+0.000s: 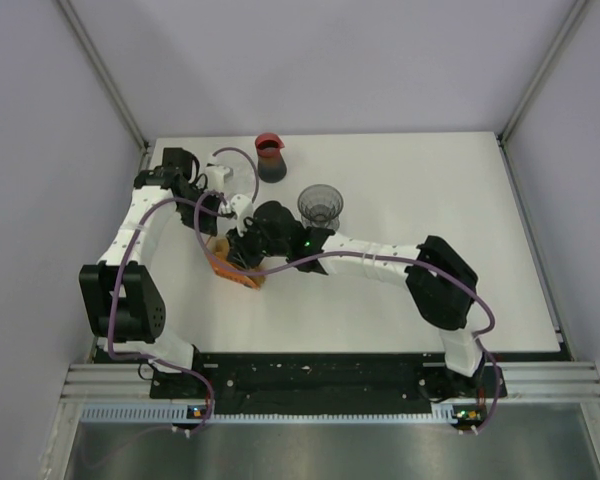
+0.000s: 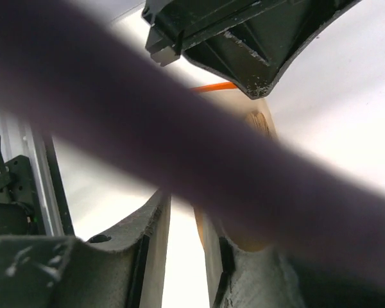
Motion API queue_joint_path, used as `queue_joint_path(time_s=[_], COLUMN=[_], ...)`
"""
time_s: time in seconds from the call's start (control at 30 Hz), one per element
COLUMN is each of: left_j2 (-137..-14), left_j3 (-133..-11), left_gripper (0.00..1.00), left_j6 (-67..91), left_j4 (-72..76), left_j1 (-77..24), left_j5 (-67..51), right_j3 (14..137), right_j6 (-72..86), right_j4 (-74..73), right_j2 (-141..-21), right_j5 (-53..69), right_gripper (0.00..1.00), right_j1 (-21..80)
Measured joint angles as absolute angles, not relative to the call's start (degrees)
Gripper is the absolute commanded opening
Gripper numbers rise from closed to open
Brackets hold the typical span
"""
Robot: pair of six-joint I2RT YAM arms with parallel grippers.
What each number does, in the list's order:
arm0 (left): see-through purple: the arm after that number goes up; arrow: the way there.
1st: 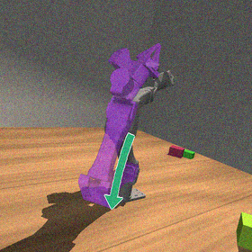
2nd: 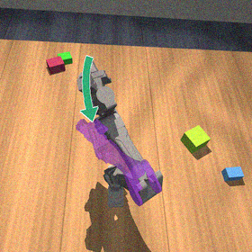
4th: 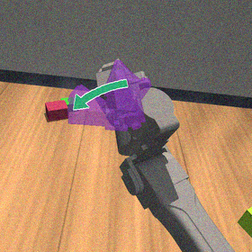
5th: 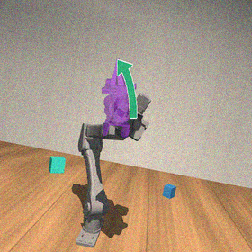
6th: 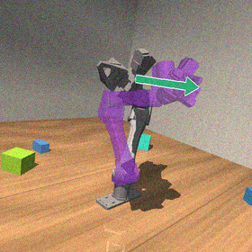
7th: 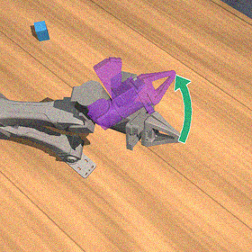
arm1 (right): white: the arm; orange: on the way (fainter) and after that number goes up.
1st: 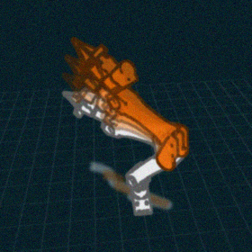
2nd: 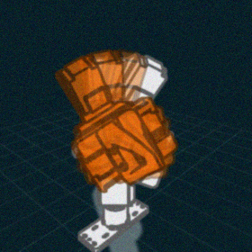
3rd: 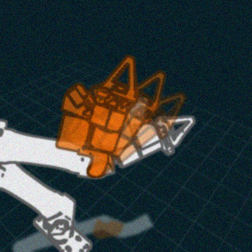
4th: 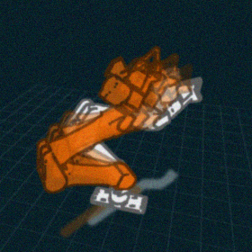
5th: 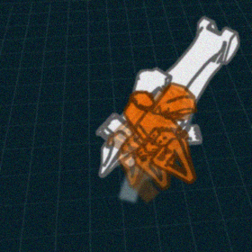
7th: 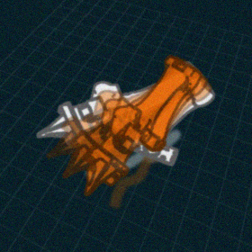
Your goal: Place the coffee filter in the dripper
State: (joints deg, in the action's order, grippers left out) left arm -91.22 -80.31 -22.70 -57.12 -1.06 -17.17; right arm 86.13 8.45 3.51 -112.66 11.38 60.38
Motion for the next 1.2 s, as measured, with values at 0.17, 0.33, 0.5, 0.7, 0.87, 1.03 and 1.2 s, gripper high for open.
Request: queue_joint_path(time_s=[0.17, 0.33, 0.5, 0.7, 0.87, 1.03, 1.2], left_j2=[-91.2, -91.2, -91.2, -91.2, -91.2, -91.2, -91.2], left_j3=[-80.3, -80.2, -80.2, -80.2, -80.1, -80.1, -80.1], left_gripper=[0.0, 0.0, 0.0, 0.0, 0.0, 0.0, 0.0], left_j6=[-22.7, -22.7, -22.7, -22.7, -22.7, -22.7, -22.7], left_j4=[-57.1, -57.1, -57.1, -57.1, -57.1, -57.2, -57.2], left_j1=[-1.1, -1.0, -1.0, -0.9, -0.9, -0.8, -0.6], left_j5=[-17.3, -17.4, -17.6, -17.8, -18.2, -18.4, -18.4], right_j3=[89.6, 92.7, 95.2, 96.8, 98.4, 100.0, 100.3], right_j6=[10.0, 12.5, 14.6, 15.4, 15.7, 15.6, 15.0], right_j4=[1.4, -1.9, -4.4, -5.7, -6.1, -6.6, -6.9], right_j2=[-115.5, -118.1, -119.4, -121.1, -122.9, -124.2, -124.4], right_j5=[10.5, 8.0, 6.1, 5.8, 6.2, 6.6, 6.5], right_gripper=[0.25, 0.23, 0.24, 0.29, 0.31, 0.06, 0.0], right_j1=[60.5, 60.5, 60.5, 60.5, 60.5, 60.6, 60.6])
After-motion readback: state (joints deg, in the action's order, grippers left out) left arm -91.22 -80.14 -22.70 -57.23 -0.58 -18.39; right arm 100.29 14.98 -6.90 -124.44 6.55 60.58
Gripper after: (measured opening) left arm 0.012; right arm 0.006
